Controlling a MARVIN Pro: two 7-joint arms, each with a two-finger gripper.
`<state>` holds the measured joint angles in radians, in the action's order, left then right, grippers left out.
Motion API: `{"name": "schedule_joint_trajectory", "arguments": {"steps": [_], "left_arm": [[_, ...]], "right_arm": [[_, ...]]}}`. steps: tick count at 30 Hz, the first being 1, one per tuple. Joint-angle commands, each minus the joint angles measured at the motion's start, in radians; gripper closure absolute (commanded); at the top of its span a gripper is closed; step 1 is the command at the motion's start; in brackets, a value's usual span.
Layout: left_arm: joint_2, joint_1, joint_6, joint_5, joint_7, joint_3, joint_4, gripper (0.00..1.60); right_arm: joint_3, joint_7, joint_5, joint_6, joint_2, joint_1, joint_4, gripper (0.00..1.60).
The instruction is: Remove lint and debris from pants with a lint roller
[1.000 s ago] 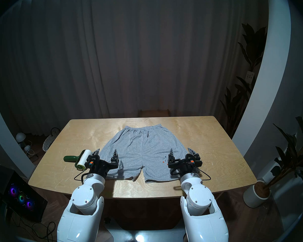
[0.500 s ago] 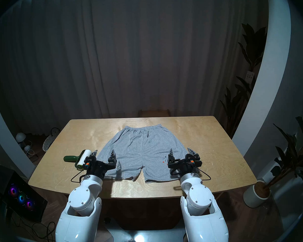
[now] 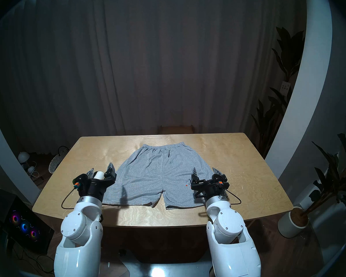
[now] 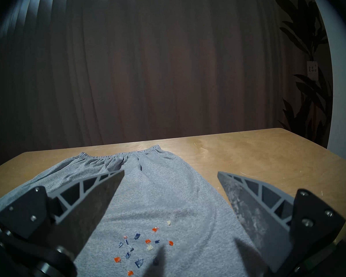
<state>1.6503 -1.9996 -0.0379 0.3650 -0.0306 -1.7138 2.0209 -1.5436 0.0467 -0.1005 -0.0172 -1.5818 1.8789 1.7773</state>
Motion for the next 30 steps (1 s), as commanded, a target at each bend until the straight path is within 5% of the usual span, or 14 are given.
{"name": "schedule_joint_trajectory", "arguments": {"steps": [1,19,30], "left_arm": [[-0.004,-0.011,-0.055,0.168,0.049,-0.108,0.076,0.0],[-0.075,0.017,-0.332,0.646,0.222,-0.394,-0.002,0.0],[-0.109,0.104,-0.518,0.907,0.199,-0.512,-0.134,0.0]], "right_arm": [[-0.008,0.027,-0.012,-0.031,0.016,-0.072,-0.001,0.0],[-0.043,0.011,0.196,-0.296,0.13,-0.175,-0.186,0.0],[-0.024,-0.037,0.273,-0.46,0.133,-0.211,-0.258,0.0]]}}
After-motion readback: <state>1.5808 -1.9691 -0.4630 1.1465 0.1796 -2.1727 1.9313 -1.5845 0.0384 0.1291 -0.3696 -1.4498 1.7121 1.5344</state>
